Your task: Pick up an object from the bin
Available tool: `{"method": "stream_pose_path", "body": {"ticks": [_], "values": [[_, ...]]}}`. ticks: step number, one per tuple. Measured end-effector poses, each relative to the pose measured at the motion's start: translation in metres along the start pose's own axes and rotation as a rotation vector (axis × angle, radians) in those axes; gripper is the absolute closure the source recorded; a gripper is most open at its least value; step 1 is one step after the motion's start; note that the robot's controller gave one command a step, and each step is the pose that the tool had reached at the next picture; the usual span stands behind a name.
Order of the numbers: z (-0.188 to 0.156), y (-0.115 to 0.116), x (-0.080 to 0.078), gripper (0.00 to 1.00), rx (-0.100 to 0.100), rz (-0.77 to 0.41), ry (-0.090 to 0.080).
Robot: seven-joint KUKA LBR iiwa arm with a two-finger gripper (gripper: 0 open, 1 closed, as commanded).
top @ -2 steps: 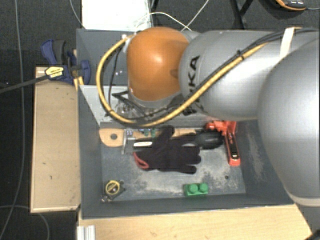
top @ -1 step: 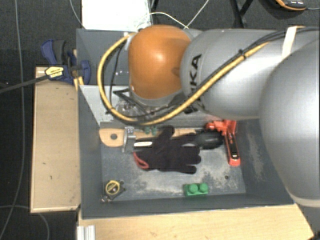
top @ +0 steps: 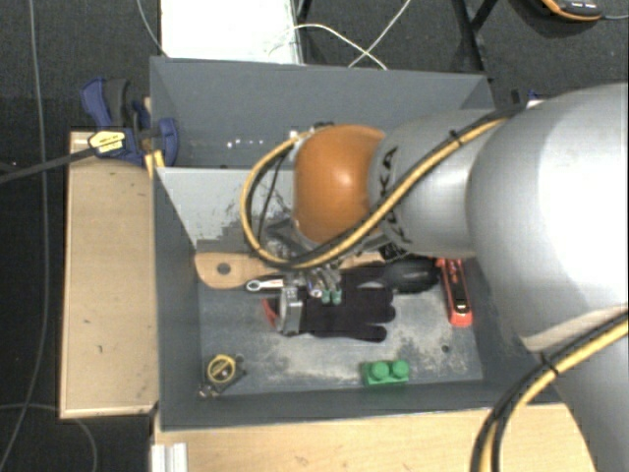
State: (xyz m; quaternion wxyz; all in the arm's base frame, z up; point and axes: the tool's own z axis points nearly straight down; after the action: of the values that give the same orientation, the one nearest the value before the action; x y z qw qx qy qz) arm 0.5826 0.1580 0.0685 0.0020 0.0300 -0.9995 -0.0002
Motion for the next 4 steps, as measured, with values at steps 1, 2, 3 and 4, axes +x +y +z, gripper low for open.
{"method": "stream_pose_path", "body": {"ticks": [1, 2, 3, 4], "values": [[-0.003, -0.033, 0.037, 0.0, -0.009, 0.131, -0.019], [-0.004, 0.0, 0.001, 0.0, -0.005, 0.01, -0.011], [-0.004, -0.032, 0.036, 0.0, -0.01, 0.129, -0.022], [-0.005, -0.002, 0.003, 1.0, -0.008, 0.022, -0.016]]}}
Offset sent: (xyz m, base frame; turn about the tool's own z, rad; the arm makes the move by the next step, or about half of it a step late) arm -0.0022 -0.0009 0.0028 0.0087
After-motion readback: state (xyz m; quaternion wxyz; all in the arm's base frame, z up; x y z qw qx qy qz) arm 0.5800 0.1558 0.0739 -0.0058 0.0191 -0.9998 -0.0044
